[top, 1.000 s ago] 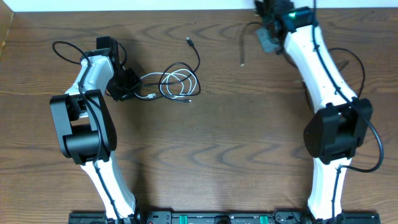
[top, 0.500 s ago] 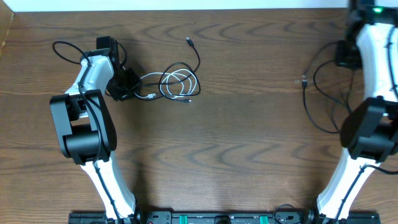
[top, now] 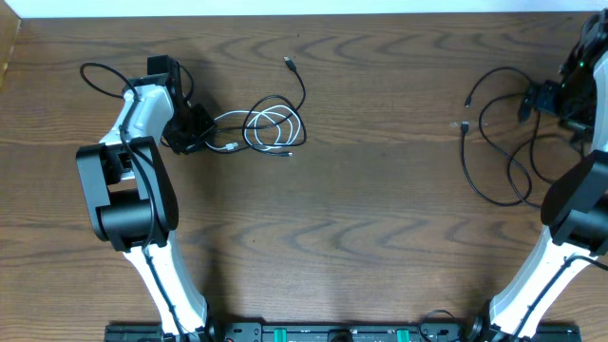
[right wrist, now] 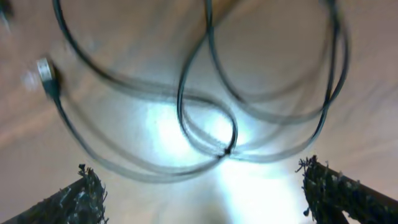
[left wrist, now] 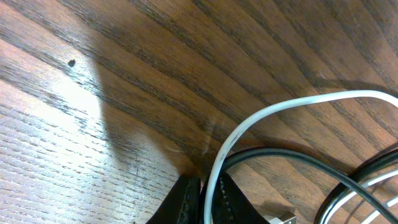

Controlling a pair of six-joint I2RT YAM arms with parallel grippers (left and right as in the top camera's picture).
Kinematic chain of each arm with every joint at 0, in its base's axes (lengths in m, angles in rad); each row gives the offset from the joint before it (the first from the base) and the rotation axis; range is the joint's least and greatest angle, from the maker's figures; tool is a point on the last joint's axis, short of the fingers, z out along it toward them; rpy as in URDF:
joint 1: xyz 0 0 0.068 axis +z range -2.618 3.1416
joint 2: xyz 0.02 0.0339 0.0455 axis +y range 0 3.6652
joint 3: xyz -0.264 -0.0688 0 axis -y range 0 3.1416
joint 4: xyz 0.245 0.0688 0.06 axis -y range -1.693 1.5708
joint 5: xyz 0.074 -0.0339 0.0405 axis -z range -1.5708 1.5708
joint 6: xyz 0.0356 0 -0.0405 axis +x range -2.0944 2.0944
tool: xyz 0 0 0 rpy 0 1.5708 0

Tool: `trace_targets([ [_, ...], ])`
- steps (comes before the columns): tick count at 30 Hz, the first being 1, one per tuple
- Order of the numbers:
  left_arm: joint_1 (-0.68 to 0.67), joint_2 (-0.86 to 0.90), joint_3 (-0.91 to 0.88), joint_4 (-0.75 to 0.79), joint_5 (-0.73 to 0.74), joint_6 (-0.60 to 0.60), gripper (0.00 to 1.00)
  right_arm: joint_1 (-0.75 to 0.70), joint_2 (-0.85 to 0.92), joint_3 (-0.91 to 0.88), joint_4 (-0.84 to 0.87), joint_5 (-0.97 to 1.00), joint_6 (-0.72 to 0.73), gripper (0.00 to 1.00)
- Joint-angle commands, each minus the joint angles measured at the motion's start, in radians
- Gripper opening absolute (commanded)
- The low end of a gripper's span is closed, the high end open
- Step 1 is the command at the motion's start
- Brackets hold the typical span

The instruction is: Untangle cables

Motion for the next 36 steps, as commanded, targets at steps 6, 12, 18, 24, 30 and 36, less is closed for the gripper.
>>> trace_targets([
  [6,0.003,0.040,-0.023,-0.001,-0.054,0.002,0.15,0.029,0.006,-0.112,0.005,0.080,0.003,0.99],
  [12,0.003,0.040,-0.023,-0.001,-0.054,0.002,0.16,0.023,0.006,-0.292,0.179,0.082,-0.231,0.93],
  [18,0.003,0.040,-0.023,-0.001,-0.054,0.002,0.16,0.013,0.006,-0.515,0.483,0.082,-0.479,0.95],
  [24,0.003,0.040,-0.024,-0.001,-0.054,0.002,0.16,-0.023,0.006,-0.624,0.682,0.082,-0.510,0.73],
  [30,0.003,0.040,-0.024,-0.001,-0.054,0.002,0.16,-0.092,0.006,-0.638,0.746,0.009,-0.479,0.07],
  [36,0.003,0.040,-0.024,0.000,-0.055,0.002,0.16,-0.144,0.007,-0.647,0.885,-0.311,-0.429,0.01],
])
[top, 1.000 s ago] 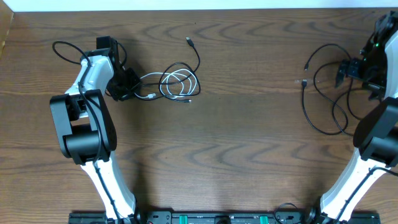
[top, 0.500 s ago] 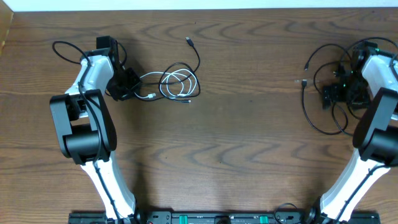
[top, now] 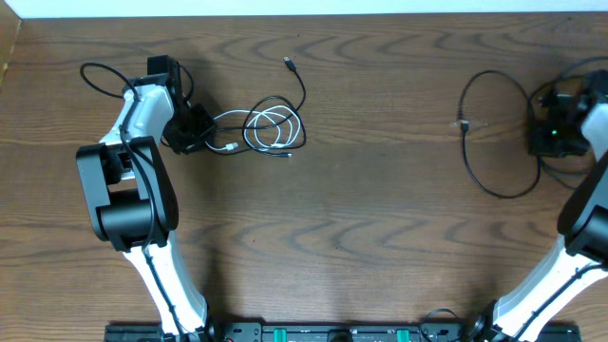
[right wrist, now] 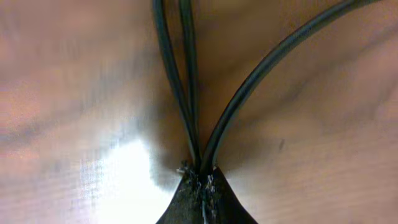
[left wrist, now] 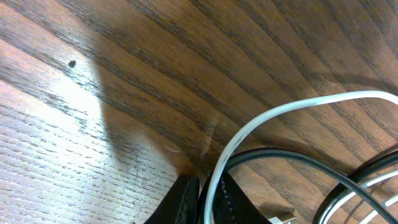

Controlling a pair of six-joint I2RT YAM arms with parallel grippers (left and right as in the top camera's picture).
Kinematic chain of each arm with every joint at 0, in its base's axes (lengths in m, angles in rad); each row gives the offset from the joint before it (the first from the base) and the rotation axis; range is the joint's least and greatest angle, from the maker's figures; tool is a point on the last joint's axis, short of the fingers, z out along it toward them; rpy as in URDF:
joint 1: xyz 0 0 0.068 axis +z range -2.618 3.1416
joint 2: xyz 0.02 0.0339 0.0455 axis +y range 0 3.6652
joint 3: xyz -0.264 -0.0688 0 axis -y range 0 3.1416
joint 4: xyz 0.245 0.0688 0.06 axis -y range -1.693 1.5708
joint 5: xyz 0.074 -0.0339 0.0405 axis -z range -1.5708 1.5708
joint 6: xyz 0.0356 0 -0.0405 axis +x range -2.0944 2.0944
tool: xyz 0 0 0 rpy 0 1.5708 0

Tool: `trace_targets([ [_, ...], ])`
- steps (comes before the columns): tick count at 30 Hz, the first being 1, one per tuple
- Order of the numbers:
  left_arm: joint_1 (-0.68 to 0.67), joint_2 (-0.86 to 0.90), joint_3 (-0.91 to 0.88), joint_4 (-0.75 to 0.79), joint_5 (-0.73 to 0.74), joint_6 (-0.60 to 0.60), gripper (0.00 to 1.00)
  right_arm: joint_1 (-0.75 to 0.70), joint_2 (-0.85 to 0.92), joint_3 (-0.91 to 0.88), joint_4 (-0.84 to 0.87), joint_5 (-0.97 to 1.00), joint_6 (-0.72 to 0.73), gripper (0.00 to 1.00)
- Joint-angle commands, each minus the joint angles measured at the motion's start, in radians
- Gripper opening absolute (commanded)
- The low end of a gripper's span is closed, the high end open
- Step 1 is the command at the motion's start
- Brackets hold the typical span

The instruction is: Untangle cables

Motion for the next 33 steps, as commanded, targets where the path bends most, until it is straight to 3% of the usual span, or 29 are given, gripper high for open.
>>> trace_targets([
  [1,0.003,0.040,-0.024,-0.002,-0.055,0.002,0.16,-0.010,0.060,-0.048,0.057,-0.176,0.052,0.01],
  [13,0.003,0.040,-0.024,0.014,-0.055,0.002,0.16,0.064,0.075,-0.153,0.454,-0.171,0.072,0.01],
  [26,0.003,0.040,-0.024,0.029,-0.055,0.002,0.16,0.127,0.130,-0.160,0.766,-0.167,0.104,0.03],
  [27,0.003,0.040,-0.024,0.028,-0.055,0.002,0.16,0.124,0.116,-0.153,0.766,-0.167,0.137,0.11],
  [28,0.003,0.040,-0.024,0.028,-0.055,0.002,0.16,0.122,0.094,-0.143,0.762,-0.173,0.171,0.29],
  [33,0.003,0.040,-0.024,0.029,-0.055,0.002,0.16,0.118,-0.065,-0.115,0.700,-0.249,0.200,0.97],
])
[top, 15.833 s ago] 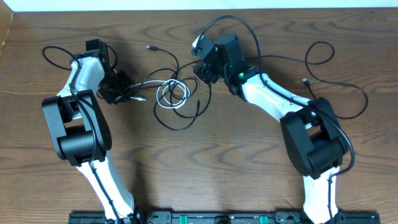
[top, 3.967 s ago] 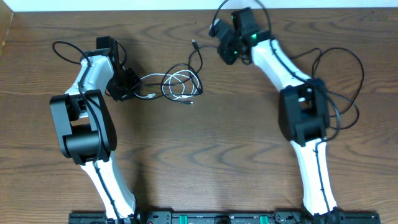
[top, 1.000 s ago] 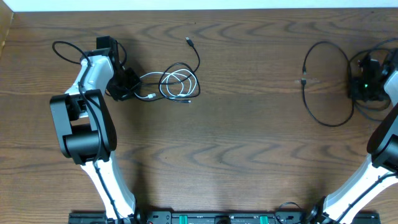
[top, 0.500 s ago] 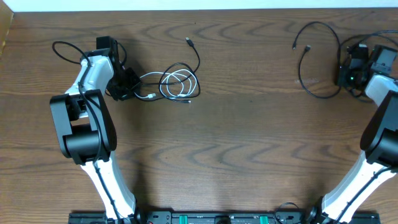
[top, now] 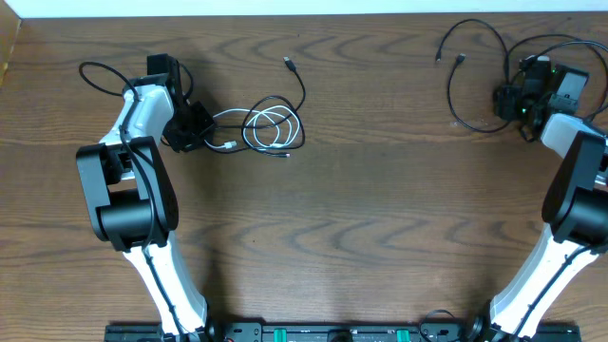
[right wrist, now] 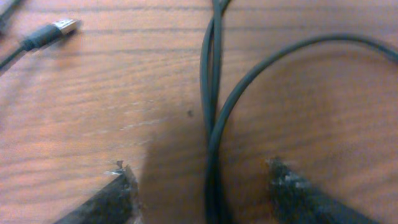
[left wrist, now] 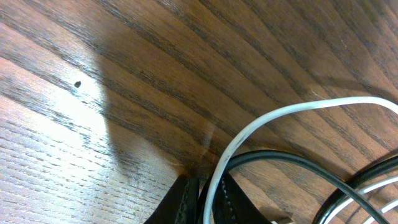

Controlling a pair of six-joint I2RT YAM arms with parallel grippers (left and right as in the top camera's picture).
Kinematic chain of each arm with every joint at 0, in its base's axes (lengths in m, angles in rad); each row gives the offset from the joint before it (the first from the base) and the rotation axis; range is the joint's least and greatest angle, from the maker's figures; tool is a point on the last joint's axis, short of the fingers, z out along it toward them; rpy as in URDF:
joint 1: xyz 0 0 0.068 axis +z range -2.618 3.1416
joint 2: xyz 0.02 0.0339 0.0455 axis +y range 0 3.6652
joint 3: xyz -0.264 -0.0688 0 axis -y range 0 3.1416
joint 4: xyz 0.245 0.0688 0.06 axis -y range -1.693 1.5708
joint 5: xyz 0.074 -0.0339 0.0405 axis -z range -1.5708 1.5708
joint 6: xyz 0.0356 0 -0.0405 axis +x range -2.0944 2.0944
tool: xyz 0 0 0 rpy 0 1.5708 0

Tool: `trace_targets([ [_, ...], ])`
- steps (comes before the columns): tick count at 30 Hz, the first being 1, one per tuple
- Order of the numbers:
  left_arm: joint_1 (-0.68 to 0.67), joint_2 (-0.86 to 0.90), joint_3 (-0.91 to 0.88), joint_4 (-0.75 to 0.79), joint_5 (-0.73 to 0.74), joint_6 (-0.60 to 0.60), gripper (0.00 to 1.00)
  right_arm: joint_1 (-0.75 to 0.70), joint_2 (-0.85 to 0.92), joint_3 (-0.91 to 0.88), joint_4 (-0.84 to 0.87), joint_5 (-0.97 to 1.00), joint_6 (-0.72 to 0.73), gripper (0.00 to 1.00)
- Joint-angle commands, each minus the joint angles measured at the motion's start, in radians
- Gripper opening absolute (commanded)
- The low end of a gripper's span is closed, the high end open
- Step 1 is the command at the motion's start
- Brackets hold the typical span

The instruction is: Untangle cables

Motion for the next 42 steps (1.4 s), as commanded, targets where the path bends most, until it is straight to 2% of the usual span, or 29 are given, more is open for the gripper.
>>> trace_targets([
  [1,0.003,0.040,-0.024,0.002,-0.040,0.002,0.16,-0.003,-0.170,0.021,-0.036,-0.050,0.045,0.99],
  [5,0.003,0.040,-0.024,0.000,-0.040,0.002,0.16,-0.002,-0.304,0.021,-0.153,-0.066,0.045,0.99],
  [9,0.003,0.040,-0.024,-0.032,-0.039,0.002,0.15,0.003,-0.383,0.021,-0.301,-0.184,0.054,0.99],
  [14,0.003,0.040,-0.024,-0.040,-0.036,0.002,0.15,0.030,-0.379,0.019,-0.432,-0.384,0.192,0.99],
  [17,0.003,0.040,-0.024,-0.040,-0.035,0.002,0.15,0.066,-0.359,0.019,-0.490,-0.444,0.209,0.99],
  [20,0.003,0.040,-0.024,-0.037,-0.003,0.002,0.13,0.129,-0.340,0.018,-0.533,-0.441,0.209,0.99],
  [22,0.003,0.040,-0.024,-0.037,0.058,0.003,0.07,0.187,-0.328,0.018,-0.550,-0.425,0.209,0.99],
  [30,0.006,-0.014,-0.021,-0.046,0.252,0.116,0.07,0.394,-0.317,0.018,-0.552,-0.246,0.264,0.99],
  [35,0.005,-0.137,-0.021,-0.087,0.251,0.173,0.07,0.523,-0.316,0.018,-0.546,-0.103,0.317,0.99],
  [42,0.000,-0.233,-0.022,-0.113,0.169,0.185,0.08,0.693,-0.301,0.018,-0.492,-0.074,0.327,0.99],
])
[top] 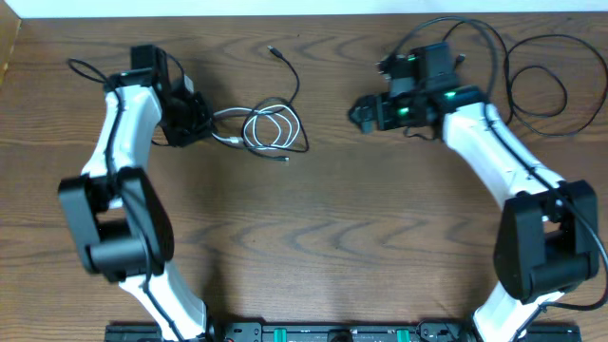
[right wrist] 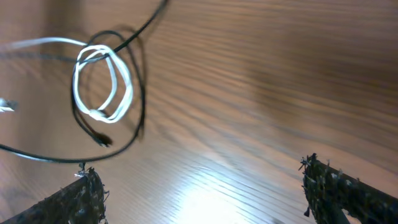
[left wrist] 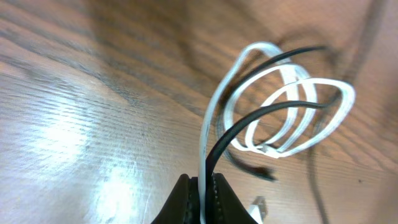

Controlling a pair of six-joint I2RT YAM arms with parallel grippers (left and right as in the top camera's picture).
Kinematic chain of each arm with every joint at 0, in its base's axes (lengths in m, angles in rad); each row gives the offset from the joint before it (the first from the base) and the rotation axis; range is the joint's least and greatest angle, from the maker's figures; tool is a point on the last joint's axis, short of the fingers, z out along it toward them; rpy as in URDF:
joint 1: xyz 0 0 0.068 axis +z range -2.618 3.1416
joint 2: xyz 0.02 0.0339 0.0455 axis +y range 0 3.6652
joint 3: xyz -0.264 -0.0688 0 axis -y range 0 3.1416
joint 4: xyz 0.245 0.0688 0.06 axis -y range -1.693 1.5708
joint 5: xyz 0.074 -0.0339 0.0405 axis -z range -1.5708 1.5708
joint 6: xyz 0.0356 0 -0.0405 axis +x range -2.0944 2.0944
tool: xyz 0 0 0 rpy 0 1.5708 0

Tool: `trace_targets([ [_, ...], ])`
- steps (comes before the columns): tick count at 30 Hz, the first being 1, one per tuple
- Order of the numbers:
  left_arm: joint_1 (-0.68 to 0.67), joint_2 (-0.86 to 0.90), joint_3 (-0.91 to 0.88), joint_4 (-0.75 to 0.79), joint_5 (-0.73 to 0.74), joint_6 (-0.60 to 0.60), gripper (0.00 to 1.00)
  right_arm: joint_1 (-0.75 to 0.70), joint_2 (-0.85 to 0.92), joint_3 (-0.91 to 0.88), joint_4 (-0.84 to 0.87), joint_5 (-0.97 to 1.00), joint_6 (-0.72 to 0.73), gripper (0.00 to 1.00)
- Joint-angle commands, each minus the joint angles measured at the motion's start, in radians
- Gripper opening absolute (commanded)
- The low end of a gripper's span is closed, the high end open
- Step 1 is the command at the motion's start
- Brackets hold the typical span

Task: Untangle cables
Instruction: 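Move the right gripper left to the white cable bundle held by left gripper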

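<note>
A tangle of white cable (top: 273, 129) coils and a thin black cable (top: 295, 87) lies at the back left of the table. My left gripper (top: 193, 132) is shut on the tangle's left end. In the left wrist view the white cable (left wrist: 287, 111) rises from between the closed fingers of the left gripper (left wrist: 204, 185), and a black strand (left wrist: 249, 119) runs in beside it. My right gripper (top: 362, 110) hovers open right of the tangle. In the right wrist view the right gripper (right wrist: 205, 194) has its fingers wide apart with nothing between them, and the white coil (right wrist: 103, 81) lies ahead.
A second black cable (top: 538, 65) lies in loose loops at the back right, behind the right arm. The table's back edge (top: 304, 13) runs close behind both cables. Bare wood fills the middle and front.
My right gripper has left the black cable at the back right and now hovers open at mid-table, facing the tangle. My left gripper, still shut, has shifted up and left a little, and the tangle with it.
My left gripper stayed shut on the white cable throughout. My right gripper was open over the black cable at the right edge, then shut on its strands. Then it stood open with the cable lying nearer the back right corner. Now it is near the tangle.
</note>
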Motion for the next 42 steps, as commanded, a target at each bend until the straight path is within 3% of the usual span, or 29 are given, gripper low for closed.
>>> trace_targets([
  [1,-0.007,-0.043,-0.003,-0.010,-0.044,0.032,0.08,0.080,0.027,-0.004,0.035,0.035,0.034,0.99],
  [3,-0.012,-0.039,-0.008,-0.007,-0.044,0.031,0.08,0.126,0.041,-0.004,0.077,0.035,0.056,0.99],
  [5,-0.017,-0.039,-0.019,0.009,-0.044,0.031,0.17,0.167,0.056,-0.004,0.124,0.035,0.076,0.99],
  [6,-0.021,-0.039,-0.021,0.010,-0.044,0.032,0.26,0.204,0.070,-0.004,0.168,0.034,0.085,0.99],
  [12,-0.033,-0.039,-0.023,0.012,-0.048,0.032,0.36,0.325,0.121,-0.004,0.257,0.035,0.071,0.99],
  [23,-0.034,-0.039,-0.023,0.013,-0.052,0.032,0.39,0.430,0.147,-0.004,0.275,0.038,0.001,0.99],
  [28,-0.034,-0.039,-0.023,0.013,-0.052,0.031,0.39,0.459,0.149,-0.004,0.253,0.008,-0.168,0.99],
  [33,-0.034,-0.039,-0.023,0.013,-0.052,0.032,0.39,0.490,0.166,-0.004,0.258,0.061,-0.260,0.89],
  [35,-0.034,-0.039,-0.023,0.013,-0.052,0.032,0.39,0.498,0.168,-0.004,0.257,0.061,-0.261,0.99],
  [37,-0.034,-0.039,-0.023,0.013,-0.052,0.032,0.39,0.501,0.168,-0.004,0.260,0.061,-0.261,0.99],
  [39,-0.034,-0.039,-0.023,0.013,-0.052,0.032,0.39,0.502,0.169,-0.004,0.272,0.064,-0.262,0.87],
  [42,-0.034,-0.039,-0.023,0.013,-0.052,0.032,0.39,0.502,0.174,-0.004,0.261,0.086,-0.317,0.79],
])
